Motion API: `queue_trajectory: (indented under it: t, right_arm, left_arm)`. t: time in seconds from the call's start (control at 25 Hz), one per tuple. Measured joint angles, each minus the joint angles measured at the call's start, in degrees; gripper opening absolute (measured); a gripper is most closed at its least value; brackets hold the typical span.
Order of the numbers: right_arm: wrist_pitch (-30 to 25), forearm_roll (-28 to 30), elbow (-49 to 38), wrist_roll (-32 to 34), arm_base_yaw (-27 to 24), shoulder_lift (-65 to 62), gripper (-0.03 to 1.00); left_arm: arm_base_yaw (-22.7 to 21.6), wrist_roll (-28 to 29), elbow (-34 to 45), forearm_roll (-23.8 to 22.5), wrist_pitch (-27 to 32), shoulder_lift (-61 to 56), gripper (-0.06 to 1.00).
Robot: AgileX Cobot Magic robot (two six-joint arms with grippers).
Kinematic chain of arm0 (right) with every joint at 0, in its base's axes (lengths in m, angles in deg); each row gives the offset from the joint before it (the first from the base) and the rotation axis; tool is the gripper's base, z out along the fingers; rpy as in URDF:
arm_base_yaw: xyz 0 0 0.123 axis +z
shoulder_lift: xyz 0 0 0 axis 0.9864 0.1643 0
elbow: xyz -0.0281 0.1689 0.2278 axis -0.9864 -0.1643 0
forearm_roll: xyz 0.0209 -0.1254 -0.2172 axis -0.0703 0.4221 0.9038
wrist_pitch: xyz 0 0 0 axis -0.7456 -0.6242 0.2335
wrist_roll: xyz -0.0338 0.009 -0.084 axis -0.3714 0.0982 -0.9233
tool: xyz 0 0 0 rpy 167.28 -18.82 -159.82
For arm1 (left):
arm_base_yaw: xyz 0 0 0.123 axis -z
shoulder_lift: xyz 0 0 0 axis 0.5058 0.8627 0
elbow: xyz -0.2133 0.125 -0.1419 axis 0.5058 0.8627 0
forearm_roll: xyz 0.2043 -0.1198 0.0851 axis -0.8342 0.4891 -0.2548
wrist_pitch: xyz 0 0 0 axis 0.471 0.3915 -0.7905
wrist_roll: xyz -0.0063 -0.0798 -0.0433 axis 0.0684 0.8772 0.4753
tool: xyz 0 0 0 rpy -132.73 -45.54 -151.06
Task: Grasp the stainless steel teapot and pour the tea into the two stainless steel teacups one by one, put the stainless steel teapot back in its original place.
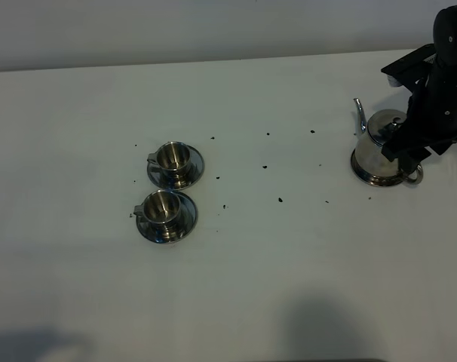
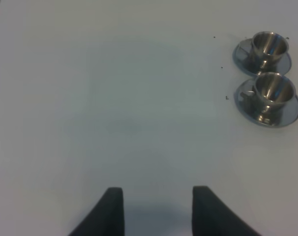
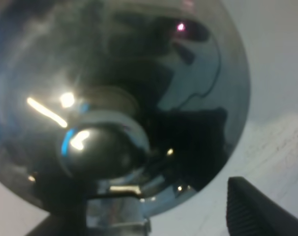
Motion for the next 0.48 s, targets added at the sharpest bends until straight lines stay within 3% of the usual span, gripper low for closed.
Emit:
queue_trajectory:
  t: [0.48]
  right_arm:
    - [3.06,-0.16,-1.9,0.06,-0.11,1.12,0.54]
  left_arm:
    - [0.0,-0.1,0.0,0.0,0.0,0.0,0.36]
